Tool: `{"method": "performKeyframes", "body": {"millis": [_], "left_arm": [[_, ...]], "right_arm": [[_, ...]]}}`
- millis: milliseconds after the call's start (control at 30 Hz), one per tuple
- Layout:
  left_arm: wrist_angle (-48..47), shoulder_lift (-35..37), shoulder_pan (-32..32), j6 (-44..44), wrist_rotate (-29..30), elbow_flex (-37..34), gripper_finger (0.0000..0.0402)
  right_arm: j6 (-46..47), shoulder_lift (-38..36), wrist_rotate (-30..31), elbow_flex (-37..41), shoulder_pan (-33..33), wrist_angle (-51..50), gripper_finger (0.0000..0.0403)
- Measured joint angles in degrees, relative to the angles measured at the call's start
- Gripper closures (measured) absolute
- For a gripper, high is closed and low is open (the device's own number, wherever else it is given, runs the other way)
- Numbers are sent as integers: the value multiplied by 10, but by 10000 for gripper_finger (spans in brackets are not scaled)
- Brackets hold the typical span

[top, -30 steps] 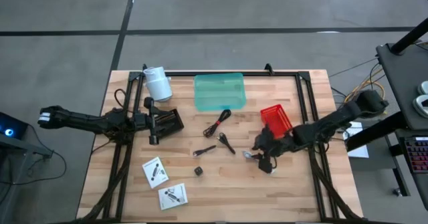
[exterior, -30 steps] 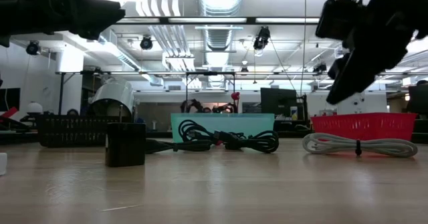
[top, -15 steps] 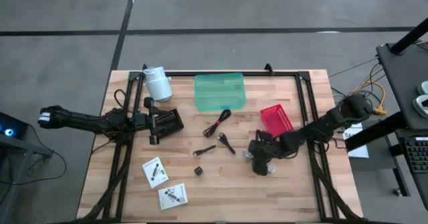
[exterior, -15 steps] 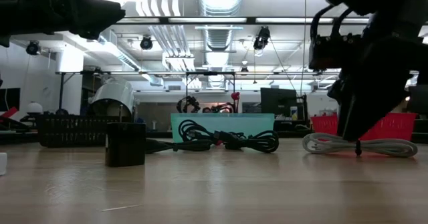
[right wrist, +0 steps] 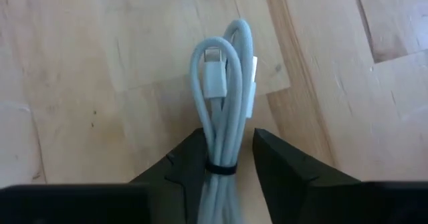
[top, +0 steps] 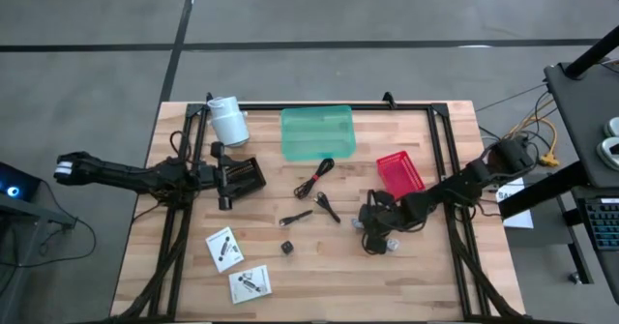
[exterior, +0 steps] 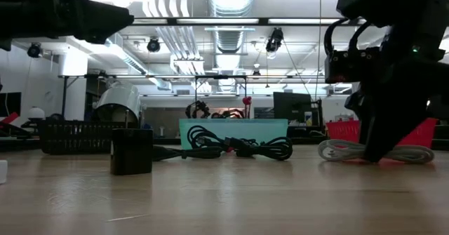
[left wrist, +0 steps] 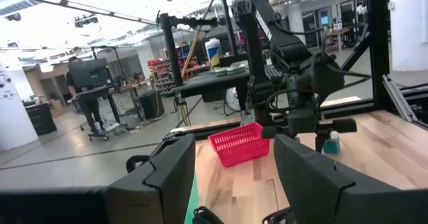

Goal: Pick and place items into bin
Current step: Put the white charger cable into the blue bin

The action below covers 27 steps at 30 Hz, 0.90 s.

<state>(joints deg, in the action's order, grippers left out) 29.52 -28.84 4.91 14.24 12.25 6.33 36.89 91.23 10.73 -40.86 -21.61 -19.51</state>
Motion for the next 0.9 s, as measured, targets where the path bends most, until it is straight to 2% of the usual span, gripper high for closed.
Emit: {"method": "performKeyframes", "body": {"millis": [267, 367, 733, 900], "left_arm": [[0, -1, 0, 0, 0, 0, 214], [0, -1, 0, 0, 0, 0, 214], [0, -2, 0, 0, 0, 1, 214], [0, -3, 0, 0, 0, 1, 214]], "right_arm": [[-19, -1, 13, 0, 2, 1, 376], [-38, -1, 29, -2, 2, 0, 376], [-182, -1, 201, -50, 19, 18, 376], [-209, -2, 219, -62, 60, 58, 376]]}}
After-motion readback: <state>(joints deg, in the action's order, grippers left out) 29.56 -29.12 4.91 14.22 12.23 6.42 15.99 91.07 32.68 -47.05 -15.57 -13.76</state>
